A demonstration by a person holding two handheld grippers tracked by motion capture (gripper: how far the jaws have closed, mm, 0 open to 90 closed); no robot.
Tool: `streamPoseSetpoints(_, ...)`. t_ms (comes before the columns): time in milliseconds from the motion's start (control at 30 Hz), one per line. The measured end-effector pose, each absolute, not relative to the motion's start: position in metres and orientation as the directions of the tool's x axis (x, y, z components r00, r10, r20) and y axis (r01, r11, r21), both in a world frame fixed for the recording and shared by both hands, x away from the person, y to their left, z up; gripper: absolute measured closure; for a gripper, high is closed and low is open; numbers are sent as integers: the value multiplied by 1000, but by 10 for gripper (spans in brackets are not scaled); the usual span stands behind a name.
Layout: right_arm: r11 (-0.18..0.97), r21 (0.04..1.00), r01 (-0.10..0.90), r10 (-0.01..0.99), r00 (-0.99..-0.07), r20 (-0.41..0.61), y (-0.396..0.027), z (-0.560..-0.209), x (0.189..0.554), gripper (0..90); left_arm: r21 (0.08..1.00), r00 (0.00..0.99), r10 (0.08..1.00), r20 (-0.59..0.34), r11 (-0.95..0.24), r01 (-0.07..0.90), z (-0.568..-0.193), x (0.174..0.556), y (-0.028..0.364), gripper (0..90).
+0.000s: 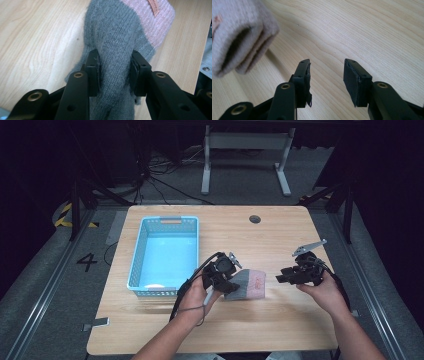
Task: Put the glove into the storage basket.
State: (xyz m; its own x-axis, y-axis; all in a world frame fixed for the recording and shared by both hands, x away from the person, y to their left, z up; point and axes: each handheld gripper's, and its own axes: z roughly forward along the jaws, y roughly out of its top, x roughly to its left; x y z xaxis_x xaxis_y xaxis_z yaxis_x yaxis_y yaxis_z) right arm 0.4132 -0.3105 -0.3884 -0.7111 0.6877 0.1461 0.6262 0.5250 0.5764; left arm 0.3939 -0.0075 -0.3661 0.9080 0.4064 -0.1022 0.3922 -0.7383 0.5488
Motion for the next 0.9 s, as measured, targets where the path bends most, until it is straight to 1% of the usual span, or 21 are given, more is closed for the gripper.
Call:
streamPoseSetpoints(533, 521, 568, 637, 696, -703, 149, -307, -398, 414, 568, 606, 886, 458, -76, -684, 406, -331, 412, 37, 657)
streamPoseSetpoints(900, 515, 559, 650, 706, -692, 154, -309, -404, 409, 557, 622, 870, 487, -83, -656, 427, -325, 429, 67, 656)
